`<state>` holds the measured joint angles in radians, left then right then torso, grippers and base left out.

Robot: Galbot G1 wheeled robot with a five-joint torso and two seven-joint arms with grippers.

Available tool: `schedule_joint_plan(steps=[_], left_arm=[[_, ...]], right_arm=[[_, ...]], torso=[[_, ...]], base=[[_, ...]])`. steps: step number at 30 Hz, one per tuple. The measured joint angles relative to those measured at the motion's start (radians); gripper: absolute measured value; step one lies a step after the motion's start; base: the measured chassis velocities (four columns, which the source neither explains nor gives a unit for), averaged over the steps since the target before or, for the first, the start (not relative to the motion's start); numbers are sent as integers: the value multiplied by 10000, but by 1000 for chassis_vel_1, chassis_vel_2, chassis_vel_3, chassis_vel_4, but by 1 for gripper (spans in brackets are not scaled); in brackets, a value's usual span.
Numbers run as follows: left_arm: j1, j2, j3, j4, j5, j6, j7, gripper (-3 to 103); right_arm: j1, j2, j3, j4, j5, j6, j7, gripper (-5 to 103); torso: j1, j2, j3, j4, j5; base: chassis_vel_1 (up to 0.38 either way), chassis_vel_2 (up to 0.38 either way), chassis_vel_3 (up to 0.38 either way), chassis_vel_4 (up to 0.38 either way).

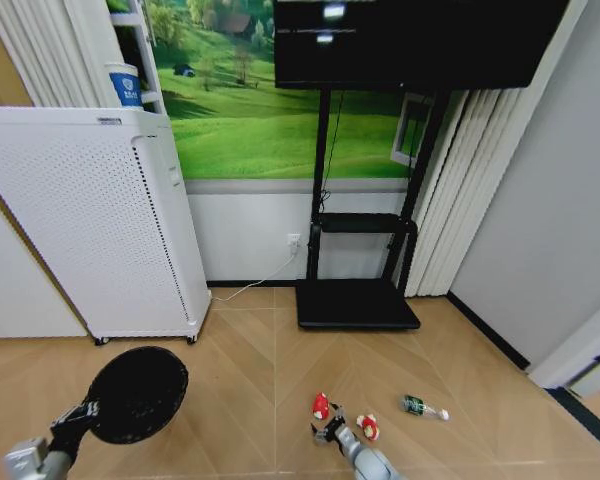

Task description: Pick up the trash bin and place the garbage on the floor into it.

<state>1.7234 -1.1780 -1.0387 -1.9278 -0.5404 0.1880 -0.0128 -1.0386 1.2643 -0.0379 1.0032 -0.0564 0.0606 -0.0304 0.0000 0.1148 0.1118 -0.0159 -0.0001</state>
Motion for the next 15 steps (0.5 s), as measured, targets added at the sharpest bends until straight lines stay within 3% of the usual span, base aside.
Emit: schedule_joint_plan(steps=[15], left_arm=[[-44, -69, 162, -148, -238, -1, 51, 3]], right_arm=[[334, 280, 184, -827, -484, 387, 368, 101]], torso=[[0, 1, 0, 0, 0]], base=[[0, 0, 0, 0]])
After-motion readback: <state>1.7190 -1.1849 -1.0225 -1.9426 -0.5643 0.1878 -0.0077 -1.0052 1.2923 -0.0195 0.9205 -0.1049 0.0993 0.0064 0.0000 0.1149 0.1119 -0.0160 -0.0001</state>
